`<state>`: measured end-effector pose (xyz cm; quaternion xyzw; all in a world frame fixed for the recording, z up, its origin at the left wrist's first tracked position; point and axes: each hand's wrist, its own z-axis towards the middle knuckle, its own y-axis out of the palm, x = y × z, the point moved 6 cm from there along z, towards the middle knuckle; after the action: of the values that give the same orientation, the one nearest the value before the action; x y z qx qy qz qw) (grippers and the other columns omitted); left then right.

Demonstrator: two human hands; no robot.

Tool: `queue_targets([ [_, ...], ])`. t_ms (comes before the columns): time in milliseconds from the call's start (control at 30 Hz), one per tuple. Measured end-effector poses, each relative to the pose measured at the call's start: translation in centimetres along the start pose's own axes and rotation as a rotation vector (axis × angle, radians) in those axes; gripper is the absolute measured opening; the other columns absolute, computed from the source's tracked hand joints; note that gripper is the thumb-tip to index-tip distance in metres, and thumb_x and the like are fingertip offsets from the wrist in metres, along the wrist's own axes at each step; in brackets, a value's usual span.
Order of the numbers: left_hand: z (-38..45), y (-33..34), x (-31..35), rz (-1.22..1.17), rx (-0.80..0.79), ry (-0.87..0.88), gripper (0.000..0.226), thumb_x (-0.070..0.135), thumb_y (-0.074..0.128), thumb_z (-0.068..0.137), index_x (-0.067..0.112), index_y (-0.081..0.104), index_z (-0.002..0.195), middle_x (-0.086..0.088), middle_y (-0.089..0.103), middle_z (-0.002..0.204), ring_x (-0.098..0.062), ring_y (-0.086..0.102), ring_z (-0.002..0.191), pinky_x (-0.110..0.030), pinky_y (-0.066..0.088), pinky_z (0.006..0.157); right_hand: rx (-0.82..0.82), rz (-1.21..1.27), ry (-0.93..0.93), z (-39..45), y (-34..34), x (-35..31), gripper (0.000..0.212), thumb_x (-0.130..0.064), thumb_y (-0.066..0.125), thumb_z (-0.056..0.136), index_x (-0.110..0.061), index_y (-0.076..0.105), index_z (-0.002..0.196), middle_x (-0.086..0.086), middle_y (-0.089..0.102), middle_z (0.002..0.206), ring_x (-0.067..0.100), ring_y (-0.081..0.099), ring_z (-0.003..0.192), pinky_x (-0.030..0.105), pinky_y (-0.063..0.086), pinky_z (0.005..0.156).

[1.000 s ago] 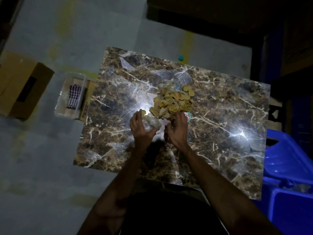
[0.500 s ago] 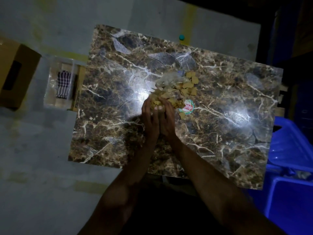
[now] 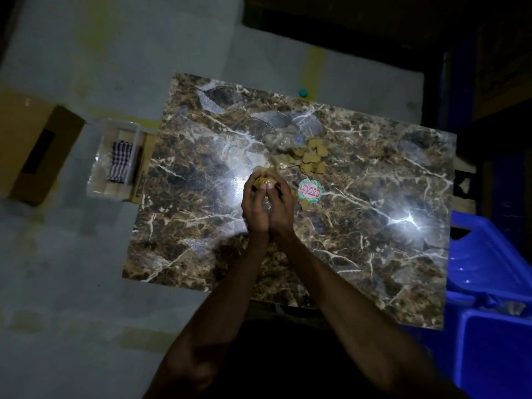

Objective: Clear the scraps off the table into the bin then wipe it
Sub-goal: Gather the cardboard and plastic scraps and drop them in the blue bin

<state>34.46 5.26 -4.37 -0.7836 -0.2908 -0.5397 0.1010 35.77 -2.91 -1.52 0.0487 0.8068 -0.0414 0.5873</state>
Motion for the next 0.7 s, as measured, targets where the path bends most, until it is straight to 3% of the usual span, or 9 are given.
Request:
queue_targets([
  [167, -3.2, -0.3, 2.7, -0.028, 0.058, 0.017, 0.032, 0.013, 0.057, 0.102, 0.018, 0.066, 0.133, -0.013, 0.066, 0.133, -0.029, 0.064, 0.121, -0.044, 0.054, 0.101, -0.019, 0.088, 0.076, -2.1, -0.4, -1.2, 0.039, -0.028, 0.061, 0.1, -0.028, 0.053, 0.138, 0.01, 0.063, 0.136, 0.025, 0.063, 0.126, 0.046, 0.053, 0.105],
  [267, -5.2, -0.2, 3.8, -0.029, 0.082, 0.076, 0.036, 0.018, 0.059, 0.097, 0.018, 0.065, 0.132, -0.016, 0.066, 0.129, -0.024, 0.066, 0.114, -0.039, 0.055, 0.095, -0.043, 0.084, 0.056, -3.7, -1.4, -2.4, 0.038, -0.031, 0.062, 0.1, -0.026, 0.056, 0.137, 0.007, 0.062, 0.135, 0.024, 0.062, 0.125, 0.05, 0.052, 0.106],
  [367, -7.7, 0.0, 4.3, -0.036, 0.11, 0.117, 0.033, 0.006, 0.056, 0.102, 0.009, 0.063, 0.134, -0.009, 0.068, 0.125, -0.018, 0.069, 0.109, -0.034, 0.057, 0.09, -0.071, 0.012, -0.007, -5.2, -2.6, -2.7, 0.018, -0.039, 0.061, 0.099, -0.039, 0.065, 0.116, 0.002, 0.064, 0.126, 0.023, 0.063, 0.119, 0.055, 0.05, 0.104],
  [433, -9.3, 0.0, 4.0, -0.025, 0.126, 0.12, 0.03, -0.001, 0.052, 0.103, 0.005, 0.062, 0.131, 0.0, 0.068, 0.12, -0.003, 0.07, 0.101, -0.022, 0.055, 0.083, -0.075, -0.035, -0.019, -5.8, -3.6, -2.1, 0.012, -0.044, 0.06, 0.098, -0.036, 0.066, 0.105, 0.005, 0.063, 0.116, 0.024, 0.064, 0.11, 0.057, 0.052, 0.097],
  [533, -11.6, 0.1, 3.3, 0.031, 0.136, 0.118, 0.025, -0.003, 0.052, 0.103, 0.007, 0.065, 0.122, 0.001, 0.067, 0.117, 0.005, 0.068, 0.095, -0.015, 0.052, 0.081, -0.067, -0.018, -0.035, -8.1, -5.5, -2.9, 0.01, -0.024, 0.058, 0.105, -0.033, 0.061, 0.101, -0.002, 0.06, 0.105, 0.015, 0.064, 0.101, 0.043, 0.055, 0.093],
  [600, -12.9, 0.4, 2.9, 0.074, 0.126, 0.146, 0.021, -0.005, 0.052, 0.102, 0.001, 0.064, 0.118, -0.005, 0.067, 0.111, 0.005, 0.067, 0.091, -0.017, 0.051, 0.081, -0.149, -0.039, 0.01, -9.6, -6.9, -2.7, 0.005, -0.028, 0.053, 0.108, -0.026, 0.055, 0.112, -0.008, 0.061, 0.108, 0.0, 0.062, 0.098, 0.026, 0.051, 0.091],
  [700, -14.9, 0.7, 2.5, 0.086, 0.11, 0.215, 0.017, 0.0, 0.057, 0.1, -0.002, 0.065, 0.115, -0.017, 0.068, 0.114, -0.017, 0.067, 0.1, -0.021, 0.051, 0.083, -0.213, -0.072, 0.057, -11.0, -8.8, -2.1, 0.02, -0.037, 0.05, 0.108, -0.022, 0.054, 0.12, -0.006, 0.064, 0.111, 0.004, 0.062, 0.098, 0.034, 0.048, 0.092],
])
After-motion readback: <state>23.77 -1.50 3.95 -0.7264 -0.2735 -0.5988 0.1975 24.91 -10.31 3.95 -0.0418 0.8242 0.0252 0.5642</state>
